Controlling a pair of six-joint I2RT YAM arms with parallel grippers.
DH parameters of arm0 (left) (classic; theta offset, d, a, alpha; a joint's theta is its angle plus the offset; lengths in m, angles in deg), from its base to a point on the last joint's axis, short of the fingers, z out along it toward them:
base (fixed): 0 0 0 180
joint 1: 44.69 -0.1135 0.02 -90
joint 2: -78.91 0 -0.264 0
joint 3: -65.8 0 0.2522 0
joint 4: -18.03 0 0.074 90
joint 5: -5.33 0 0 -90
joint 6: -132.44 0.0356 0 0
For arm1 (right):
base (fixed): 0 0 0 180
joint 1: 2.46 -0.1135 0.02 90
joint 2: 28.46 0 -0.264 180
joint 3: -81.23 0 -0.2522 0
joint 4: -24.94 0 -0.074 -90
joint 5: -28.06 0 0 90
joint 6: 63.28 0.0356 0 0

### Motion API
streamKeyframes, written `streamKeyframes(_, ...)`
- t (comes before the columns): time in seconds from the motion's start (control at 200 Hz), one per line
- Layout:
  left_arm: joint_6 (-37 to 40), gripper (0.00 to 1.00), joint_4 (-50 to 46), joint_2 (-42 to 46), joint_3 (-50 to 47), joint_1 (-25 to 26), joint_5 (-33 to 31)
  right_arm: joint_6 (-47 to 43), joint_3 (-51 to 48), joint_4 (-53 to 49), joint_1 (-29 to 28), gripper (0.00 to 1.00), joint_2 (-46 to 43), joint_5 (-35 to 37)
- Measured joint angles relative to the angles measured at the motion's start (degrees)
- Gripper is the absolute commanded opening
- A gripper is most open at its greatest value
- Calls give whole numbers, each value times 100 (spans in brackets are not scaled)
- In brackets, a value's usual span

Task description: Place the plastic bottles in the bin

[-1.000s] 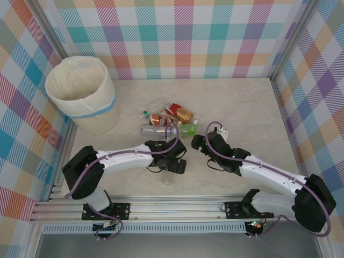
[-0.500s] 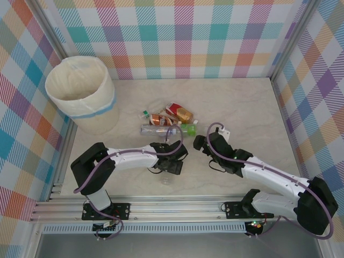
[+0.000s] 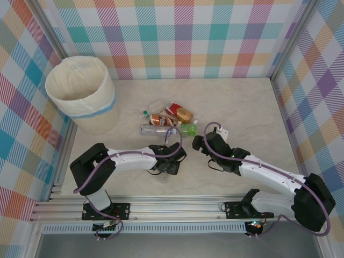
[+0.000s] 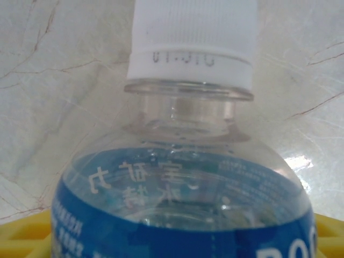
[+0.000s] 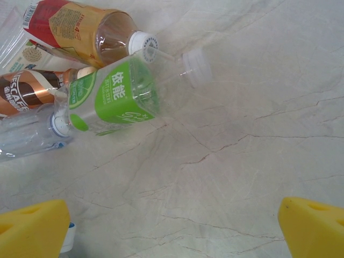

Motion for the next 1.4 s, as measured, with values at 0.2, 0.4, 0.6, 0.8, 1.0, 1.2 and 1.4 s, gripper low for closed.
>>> streamKeyframes(0.2, 20, 48, 170, 173, -188, 0, 4, 0, 0, 0, 0, 100, 0, 2)
streamKeyframes(0.4, 125, 39, 396, 568, -435, 0, 76, 2, 0, 11, 0, 100, 28, 2)
streamKeyframes(0.6, 216, 22, 627, 1355, -562, -146, 107, -26, 0, 197, 0, 100, 42, -9)
streamKeyframes(0.8, 505, 0, 675, 2406, -520, -918, 190, -170, 0, 564, 0, 100, 37, -76)
streamKeyframes(1.0, 614, 0, 651, 3152, -118, -1823, 332, -260, 0, 870, 0, 100, 37, -81)
streamKeyframes(1.2, 785, 0, 612, 3209, 896, -2680, 420, -299, 0, 999, 0, 100, 50, -76)
streamKeyframes(1.4, 855, 0, 584, 2844, 2015, -3532, 850, -302, 0, 1040, 0, 100, 76, -76)
